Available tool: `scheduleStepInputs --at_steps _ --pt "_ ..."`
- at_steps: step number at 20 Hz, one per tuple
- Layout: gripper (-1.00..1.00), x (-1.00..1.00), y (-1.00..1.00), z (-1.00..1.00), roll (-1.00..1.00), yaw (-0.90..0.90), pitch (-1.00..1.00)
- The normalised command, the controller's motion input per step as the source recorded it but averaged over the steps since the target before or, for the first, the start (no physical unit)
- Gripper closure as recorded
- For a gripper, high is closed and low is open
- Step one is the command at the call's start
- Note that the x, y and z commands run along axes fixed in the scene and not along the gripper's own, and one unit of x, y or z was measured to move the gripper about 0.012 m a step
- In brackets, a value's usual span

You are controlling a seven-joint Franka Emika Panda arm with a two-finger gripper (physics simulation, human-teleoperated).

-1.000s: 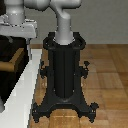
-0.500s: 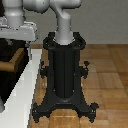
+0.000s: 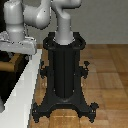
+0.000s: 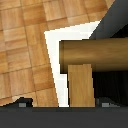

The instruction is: Open the door by pressing down and pulling on the handle.

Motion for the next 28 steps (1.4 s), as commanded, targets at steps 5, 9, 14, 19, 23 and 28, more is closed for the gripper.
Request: scheduleStepInputs --at_steps 5,9,14,19,23,28 --pt "1.00 0.00 -0.20 -0.40 0.00 0.00 0.00" --pt "1.00 0.00 0.00 0.00 0.00 0.00 0.00" --pt "1.00 0.00 0.00 0.00 0.00 0.00 0.00" --pt "1.00 0.00 0.00 -0.20 0.00 0.00 -0.03" --pt "1.00 0.00 0.00 -0.75 0.00 0.00 -0.08" --pt "1.00 0.00 0.00 -0.20 0.00 0.00 -0.06"
